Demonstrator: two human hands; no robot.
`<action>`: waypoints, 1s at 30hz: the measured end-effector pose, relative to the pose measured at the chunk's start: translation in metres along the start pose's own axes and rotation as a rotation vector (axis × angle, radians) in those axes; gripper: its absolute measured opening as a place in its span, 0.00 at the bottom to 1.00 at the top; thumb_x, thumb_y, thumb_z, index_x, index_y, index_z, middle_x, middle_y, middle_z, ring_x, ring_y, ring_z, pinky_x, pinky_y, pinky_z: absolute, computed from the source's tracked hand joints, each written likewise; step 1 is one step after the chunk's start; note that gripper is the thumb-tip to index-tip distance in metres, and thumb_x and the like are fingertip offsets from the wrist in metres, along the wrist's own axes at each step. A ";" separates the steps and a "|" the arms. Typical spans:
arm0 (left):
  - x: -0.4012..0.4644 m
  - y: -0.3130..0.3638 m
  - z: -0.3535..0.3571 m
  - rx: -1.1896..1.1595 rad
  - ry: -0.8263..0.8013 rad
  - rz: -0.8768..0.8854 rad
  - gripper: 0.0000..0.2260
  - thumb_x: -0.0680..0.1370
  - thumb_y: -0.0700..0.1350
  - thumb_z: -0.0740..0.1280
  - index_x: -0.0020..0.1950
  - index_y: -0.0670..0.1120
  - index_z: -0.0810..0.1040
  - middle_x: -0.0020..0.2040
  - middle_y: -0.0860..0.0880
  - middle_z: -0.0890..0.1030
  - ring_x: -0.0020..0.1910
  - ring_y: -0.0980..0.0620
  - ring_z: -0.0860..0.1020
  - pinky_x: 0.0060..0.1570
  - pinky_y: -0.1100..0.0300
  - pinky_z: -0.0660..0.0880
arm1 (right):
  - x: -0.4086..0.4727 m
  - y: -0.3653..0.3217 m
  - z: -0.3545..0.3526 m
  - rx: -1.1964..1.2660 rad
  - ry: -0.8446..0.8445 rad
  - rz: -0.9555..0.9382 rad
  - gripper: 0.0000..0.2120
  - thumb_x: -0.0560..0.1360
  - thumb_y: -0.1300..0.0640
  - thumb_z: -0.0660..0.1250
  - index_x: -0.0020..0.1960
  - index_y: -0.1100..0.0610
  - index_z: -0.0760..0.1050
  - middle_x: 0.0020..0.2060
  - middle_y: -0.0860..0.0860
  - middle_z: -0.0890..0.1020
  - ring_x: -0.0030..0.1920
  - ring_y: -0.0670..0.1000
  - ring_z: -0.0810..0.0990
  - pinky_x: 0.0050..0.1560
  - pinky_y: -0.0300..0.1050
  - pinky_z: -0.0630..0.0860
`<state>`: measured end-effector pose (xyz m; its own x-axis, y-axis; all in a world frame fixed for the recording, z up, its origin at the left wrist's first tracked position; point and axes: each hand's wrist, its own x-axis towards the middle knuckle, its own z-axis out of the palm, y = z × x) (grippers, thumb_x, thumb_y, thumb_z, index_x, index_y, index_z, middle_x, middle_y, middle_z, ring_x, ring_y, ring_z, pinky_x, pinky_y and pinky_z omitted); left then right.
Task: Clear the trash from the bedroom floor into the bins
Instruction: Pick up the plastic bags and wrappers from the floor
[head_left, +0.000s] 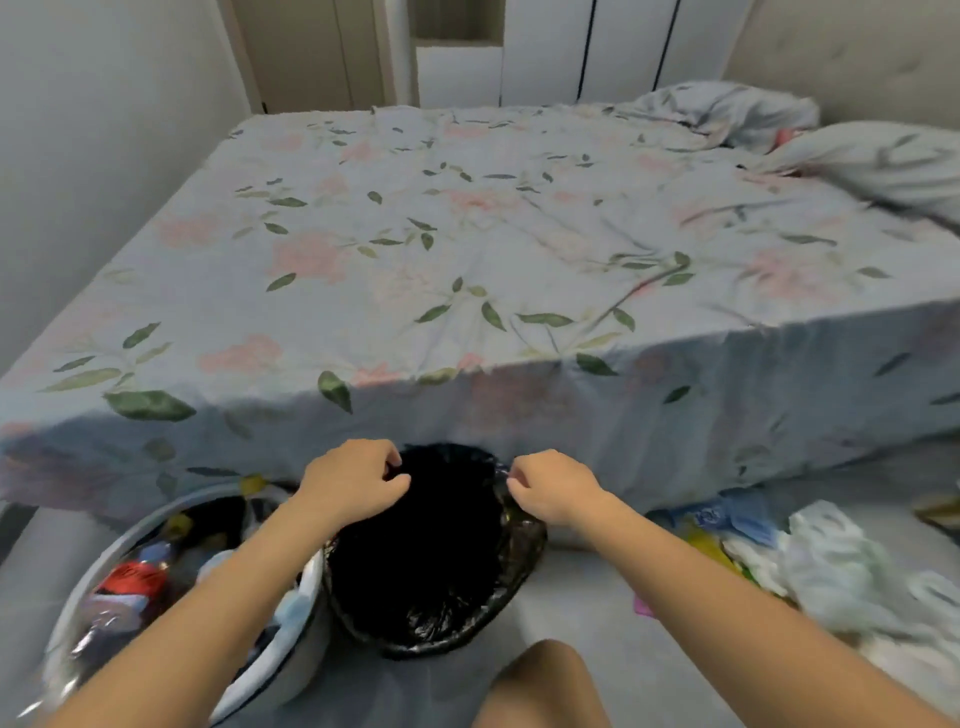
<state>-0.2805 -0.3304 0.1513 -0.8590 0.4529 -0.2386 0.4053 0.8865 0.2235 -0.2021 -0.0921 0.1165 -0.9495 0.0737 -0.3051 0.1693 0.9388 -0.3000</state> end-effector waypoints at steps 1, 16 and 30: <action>0.009 0.028 0.008 0.005 -0.023 0.058 0.15 0.76 0.57 0.62 0.60 0.54 0.76 0.56 0.56 0.80 0.53 0.53 0.78 0.45 0.57 0.75 | -0.012 0.029 -0.002 -0.011 0.036 0.062 0.16 0.79 0.51 0.55 0.53 0.59 0.77 0.51 0.57 0.82 0.52 0.60 0.79 0.44 0.50 0.73; 0.093 0.343 0.203 0.216 -0.316 0.522 0.21 0.76 0.56 0.61 0.68 0.53 0.69 0.66 0.51 0.74 0.64 0.49 0.74 0.58 0.53 0.74 | -0.196 0.386 0.068 0.247 0.133 0.784 0.24 0.76 0.48 0.61 0.70 0.52 0.67 0.64 0.54 0.77 0.63 0.56 0.75 0.56 0.49 0.75; 0.175 0.398 0.356 0.302 -0.447 0.454 0.19 0.77 0.57 0.63 0.66 0.51 0.73 0.63 0.48 0.75 0.63 0.47 0.75 0.57 0.53 0.75 | -0.173 0.478 0.192 0.503 0.027 0.782 0.19 0.76 0.48 0.64 0.64 0.54 0.73 0.60 0.52 0.79 0.61 0.53 0.76 0.60 0.47 0.74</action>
<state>-0.1586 0.1351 -0.1377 -0.4004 0.7225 -0.5636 0.8179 0.5592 0.1358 0.0939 0.2791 -0.1471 -0.5220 0.6372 -0.5669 0.8522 0.3631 -0.3766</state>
